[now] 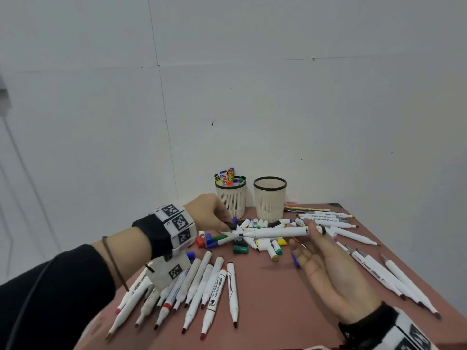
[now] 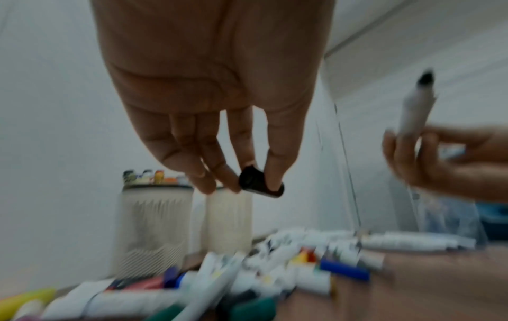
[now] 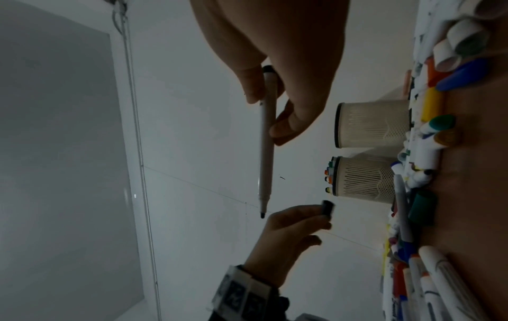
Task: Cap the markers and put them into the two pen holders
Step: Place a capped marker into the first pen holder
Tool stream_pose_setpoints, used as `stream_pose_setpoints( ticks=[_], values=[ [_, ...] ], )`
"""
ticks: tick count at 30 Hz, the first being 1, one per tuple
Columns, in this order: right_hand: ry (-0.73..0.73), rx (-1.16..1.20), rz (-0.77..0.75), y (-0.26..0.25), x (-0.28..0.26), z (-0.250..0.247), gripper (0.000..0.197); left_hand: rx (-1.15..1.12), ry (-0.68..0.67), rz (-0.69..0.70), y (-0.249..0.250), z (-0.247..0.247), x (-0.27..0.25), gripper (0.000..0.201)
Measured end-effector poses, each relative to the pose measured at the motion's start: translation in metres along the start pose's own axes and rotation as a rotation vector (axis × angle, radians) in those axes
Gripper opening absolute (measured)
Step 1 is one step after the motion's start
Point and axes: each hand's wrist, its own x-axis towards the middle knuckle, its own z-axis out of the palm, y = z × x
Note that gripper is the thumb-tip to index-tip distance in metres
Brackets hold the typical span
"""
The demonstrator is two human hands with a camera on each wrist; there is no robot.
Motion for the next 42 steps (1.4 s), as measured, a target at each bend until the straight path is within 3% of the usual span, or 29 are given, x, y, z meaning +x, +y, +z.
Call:
stream_pose_setpoints(
  ticks=[8, 22, 25, 29, 32, 35, 38, 42],
  values=[
    [-0.004, -0.057, -0.174, -0.001, -0.019, 0.005, 0.045, -0.412, 0.200, 0.124, 0.027, -0.019, -0.058, 0.017],
    [-0.072, -0.087, -0.284, -0.002, -0.036, 0.002, 0.032, -0.846, 0.345, 0.138, 0.035, 0.018, -0.131, 0.022],
    [-0.090, -0.086, -0.286, 0.001, -0.039, 0.003, 0.031, -0.881, 0.363, 0.144, 0.031, 0.024, -0.142, 0.021],
    [-0.083, -0.126, -0.278, 0.005, -0.042, 0.005, 0.046, -0.942, 0.386, 0.125, 0.029, 0.032, -0.151, 0.020],
    [-0.095, -0.125, -0.253, 0.009, -0.042, 0.006, 0.038, -0.957, 0.360, 0.110, 0.031, 0.036, -0.154, 0.021],
    [-0.094, -0.158, -0.251, 0.013, -0.044, 0.008, 0.053, -0.933, 0.363, 0.110, 0.031, 0.040, -0.154, 0.029],
    [-0.114, -0.150, -0.249, 0.016, -0.046, 0.008, 0.055, -0.940, 0.380, 0.105, 0.032, 0.044, -0.154, 0.033],
    [-0.123, -0.157, -0.242, 0.021, -0.046, 0.006, 0.062, -0.925, 0.415, 0.134, 0.039, 0.051, -0.154, 0.023]
  ],
)
